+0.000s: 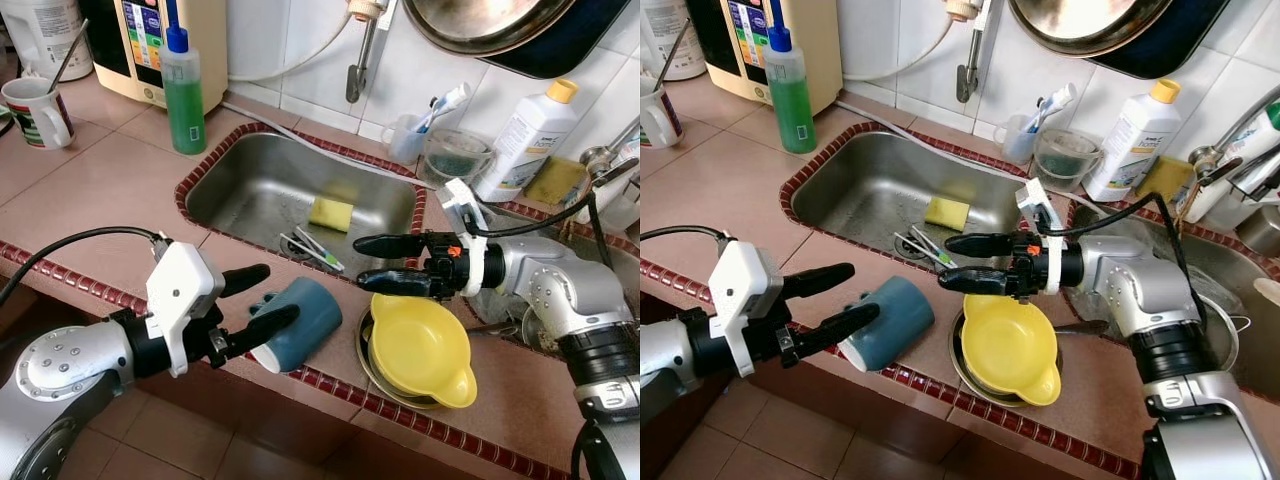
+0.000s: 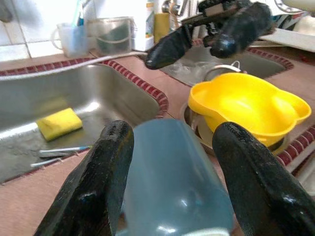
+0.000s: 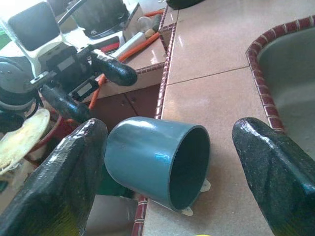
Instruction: Kitchen organization
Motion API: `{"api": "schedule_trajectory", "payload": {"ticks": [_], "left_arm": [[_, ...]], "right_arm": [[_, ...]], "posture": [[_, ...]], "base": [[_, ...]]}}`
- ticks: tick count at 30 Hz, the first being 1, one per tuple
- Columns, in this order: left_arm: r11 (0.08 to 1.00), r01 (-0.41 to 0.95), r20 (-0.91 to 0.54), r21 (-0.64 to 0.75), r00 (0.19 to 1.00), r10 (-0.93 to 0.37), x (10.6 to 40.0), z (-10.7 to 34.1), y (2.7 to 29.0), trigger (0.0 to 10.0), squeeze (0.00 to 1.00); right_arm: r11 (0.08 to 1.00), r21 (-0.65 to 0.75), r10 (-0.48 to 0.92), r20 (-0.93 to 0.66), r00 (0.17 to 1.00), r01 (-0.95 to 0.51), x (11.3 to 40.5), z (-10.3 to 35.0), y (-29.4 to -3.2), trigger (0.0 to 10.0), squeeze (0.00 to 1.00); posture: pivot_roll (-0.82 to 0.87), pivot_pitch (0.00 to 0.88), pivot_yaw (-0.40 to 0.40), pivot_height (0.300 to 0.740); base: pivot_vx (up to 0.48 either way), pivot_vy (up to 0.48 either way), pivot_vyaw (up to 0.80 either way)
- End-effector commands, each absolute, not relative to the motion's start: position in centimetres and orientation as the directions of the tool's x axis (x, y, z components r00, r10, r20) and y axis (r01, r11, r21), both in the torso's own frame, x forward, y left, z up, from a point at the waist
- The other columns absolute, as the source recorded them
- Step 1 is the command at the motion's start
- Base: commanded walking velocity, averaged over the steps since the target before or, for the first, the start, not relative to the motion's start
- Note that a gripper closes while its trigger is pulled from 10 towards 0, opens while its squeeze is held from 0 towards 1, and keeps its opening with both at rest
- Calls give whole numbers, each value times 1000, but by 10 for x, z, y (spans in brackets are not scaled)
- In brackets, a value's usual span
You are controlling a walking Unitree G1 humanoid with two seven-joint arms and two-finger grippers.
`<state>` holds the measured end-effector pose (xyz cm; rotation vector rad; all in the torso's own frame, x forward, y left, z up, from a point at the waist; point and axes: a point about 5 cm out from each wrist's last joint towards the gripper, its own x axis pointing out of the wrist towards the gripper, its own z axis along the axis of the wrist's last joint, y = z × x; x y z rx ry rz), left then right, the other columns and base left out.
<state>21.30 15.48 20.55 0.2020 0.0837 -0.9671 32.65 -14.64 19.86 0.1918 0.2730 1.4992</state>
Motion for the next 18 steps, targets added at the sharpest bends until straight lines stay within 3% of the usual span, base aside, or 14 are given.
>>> {"api": "schedule_trajectory", "payload": {"ticks": [1, 18], "left_arm": [[528, 837, -166, 142, 546, -821, 206, 208, 148, 10000, 0], [575, 805, -168, 147, 593, -788, 195, 211, 148, 10000, 0]], "right_arm": [[38, 301, 997, -69, 18, -953, 328, 199, -145, 10000, 0], [-85, 397, 989, -79, -127, -914, 327, 189, -128, 10000, 0]], "posture": [[-34, 132, -191, 740], [21, 162, -240, 740]], "base": [[0, 0, 0], [0, 0, 0]]}}
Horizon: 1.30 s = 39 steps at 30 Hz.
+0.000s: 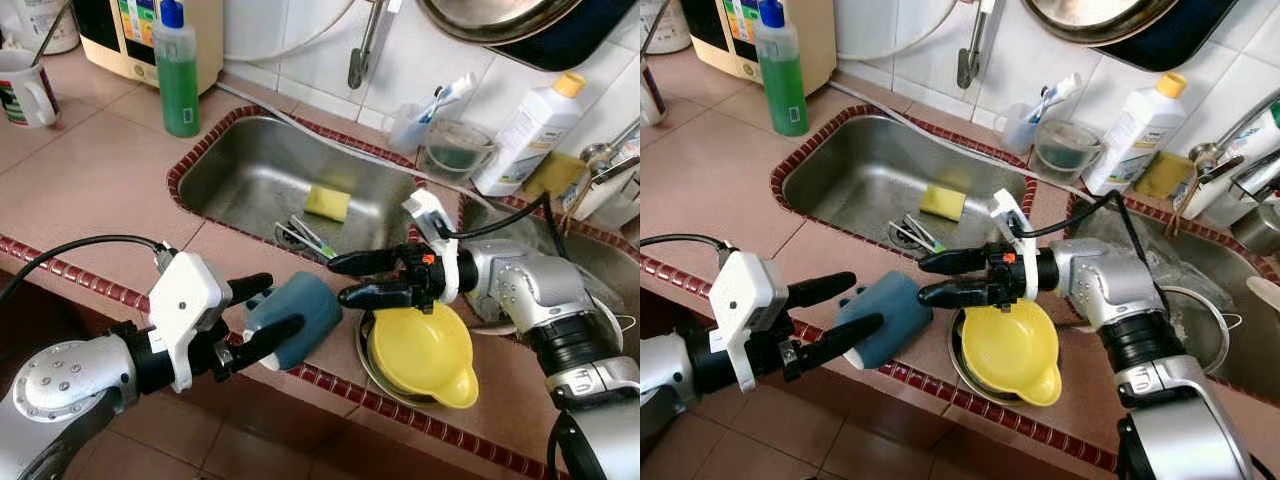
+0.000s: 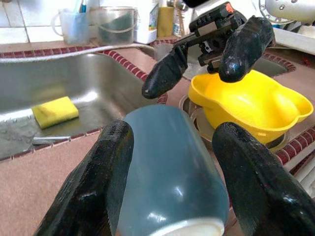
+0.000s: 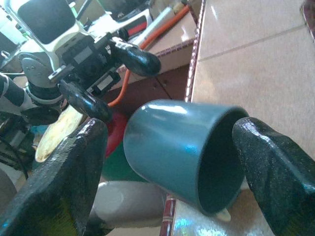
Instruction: Kitchen organization
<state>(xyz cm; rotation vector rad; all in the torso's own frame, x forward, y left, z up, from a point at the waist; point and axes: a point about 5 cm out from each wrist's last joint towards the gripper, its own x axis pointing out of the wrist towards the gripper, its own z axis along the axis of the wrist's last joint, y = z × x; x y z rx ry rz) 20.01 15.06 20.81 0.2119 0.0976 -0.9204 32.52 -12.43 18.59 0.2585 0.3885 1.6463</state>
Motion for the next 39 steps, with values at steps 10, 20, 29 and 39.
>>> {"api": "schedule_trajectory", "payload": {"ticks": [10, 20, 29, 39], "left_arm": [[590, 794, -168, 147, 607, -776, 189, 212, 147, 10000, 0], [602, 786, -171, 139, 618, -768, 185, 213, 147, 10000, 0], [603, 789, -188, 118, 614, -767, 180, 210, 147, 10000, 0], [597, 796, -214, 101, 604, -768, 177, 205, 143, 10000, 0]], "right_arm": [[-118, 437, 978, -105, -181, -892, 329, 183, -125, 10000, 0], [-146, 463, 970, -107, -219, -874, 328, 180, -117, 10000, 0], [-170, 468, 966, -95, -240, -867, 329, 181, -110, 10000, 0], [-171, 463, 967, -89, -238, -870, 331, 184, -109, 10000, 0]], "posture": [[45, 162, -256, 740], [54, 176, -260, 740], [59, 192, -260, 740], [55, 200, -254, 740]], "base": [[0, 0, 0], [0, 0, 0], [0, 0, 0], [0, 0, 0]]}}
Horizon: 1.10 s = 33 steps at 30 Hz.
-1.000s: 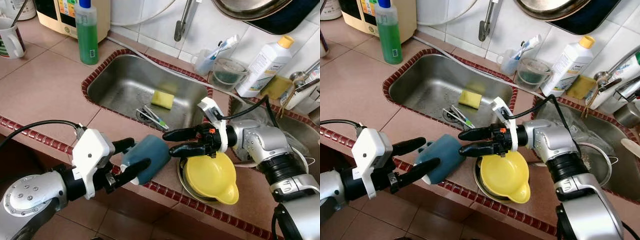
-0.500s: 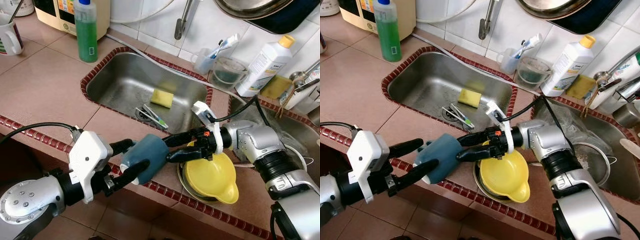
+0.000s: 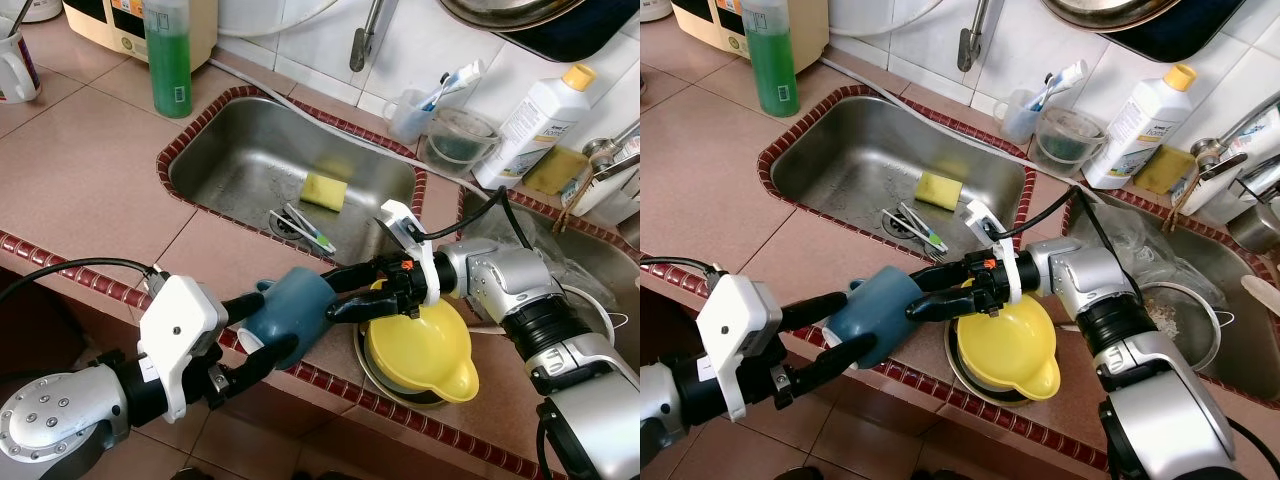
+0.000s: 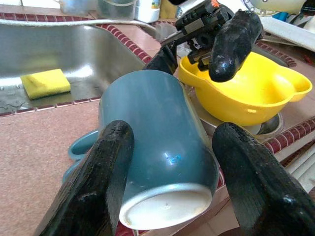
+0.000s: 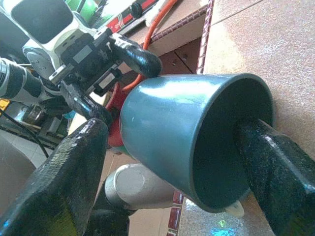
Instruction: Kitchen organization
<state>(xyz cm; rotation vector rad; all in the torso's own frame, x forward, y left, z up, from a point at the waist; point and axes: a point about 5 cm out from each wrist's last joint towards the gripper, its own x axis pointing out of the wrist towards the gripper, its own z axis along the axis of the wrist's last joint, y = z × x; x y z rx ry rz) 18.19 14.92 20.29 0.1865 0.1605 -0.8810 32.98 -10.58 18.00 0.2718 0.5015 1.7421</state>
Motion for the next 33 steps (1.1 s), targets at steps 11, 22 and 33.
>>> {"api": "schedule_trajectory", "payload": {"ticks": [11, 22, 33], "left_arm": [[598, 795, -204, 104, 606, -769, 180, 205, 139, 10000, 0], [608, 787, -200, 104, 616, -762, 180, 206, 140, 10000, 0], [615, 782, -198, 103, 622, -757, 180, 206, 140, 10000, 0]], "right_arm": [[-235, 475, 952, -62, -299, -848, 326, 190, -98, 10000, 0], [-277, 530, 934, -47, -355, -801, 318, 188, -93, 3176, 0], [-278, 529, 933, -51, -357, -801, 319, 191, -93, 0, 0]], "posture": [[45, 204, -251, 740], [39, 221, -258, 740], [40, 229, -263, 740]], "base": [[0, 0, 0], [0, 0, 0], [0, 0, 0]]}}
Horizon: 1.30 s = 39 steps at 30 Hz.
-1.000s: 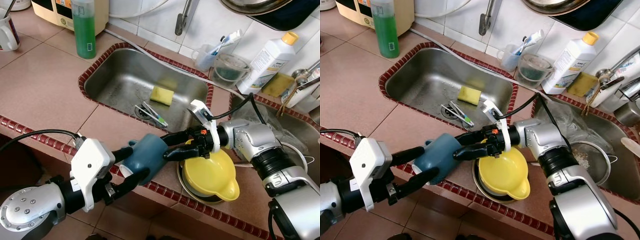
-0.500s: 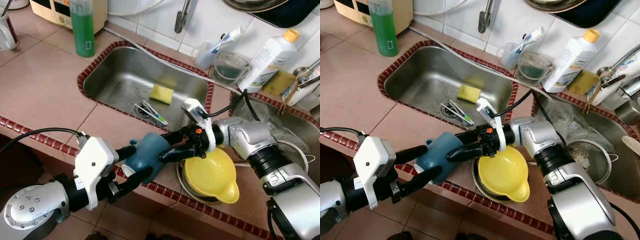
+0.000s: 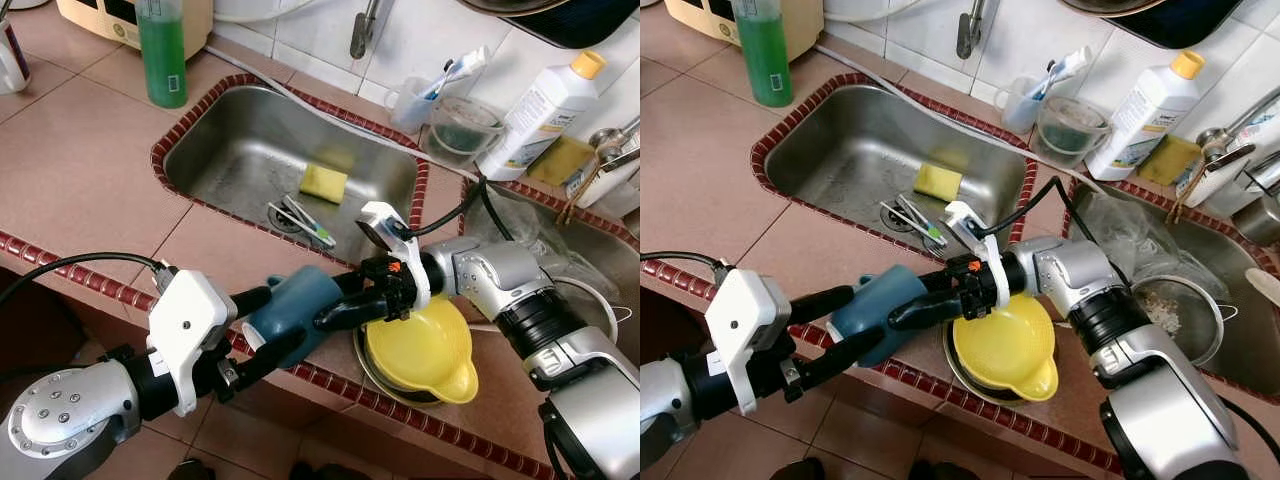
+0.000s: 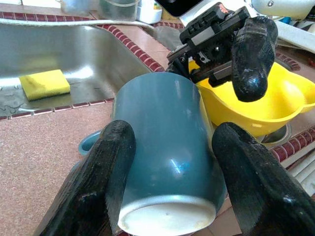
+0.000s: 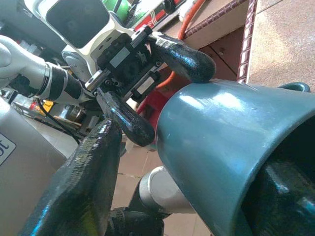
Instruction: Kitchen organization
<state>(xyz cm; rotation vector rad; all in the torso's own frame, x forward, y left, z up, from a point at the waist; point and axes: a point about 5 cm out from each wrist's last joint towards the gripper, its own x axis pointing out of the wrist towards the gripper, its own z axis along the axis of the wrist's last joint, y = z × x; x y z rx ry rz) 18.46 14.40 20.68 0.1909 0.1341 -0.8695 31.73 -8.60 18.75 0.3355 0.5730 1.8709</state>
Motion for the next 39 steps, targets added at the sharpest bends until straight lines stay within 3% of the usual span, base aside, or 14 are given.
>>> {"api": "schedule_trajectory", "payload": {"ticks": [1, 39], "left_arm": [[616, 781, -198, 102, 623, -757, 180, 206, 140, 10000, 0], [628, 770, -178, 113, 637, -750, 183, 208, 138, 10000, 0]], "right_arm": [[-276, 526, 933, -53, -355, -804, 319, 191, -93, 0, 0], [-285, 510, 932, -49, -358, -812, 323, 197, -93, 0, 0]], "posture": [[40, 229, -263, 740], [44, 220, -274, 740]], "base": [[0, 0, 0], [0, 0, 0]]}}
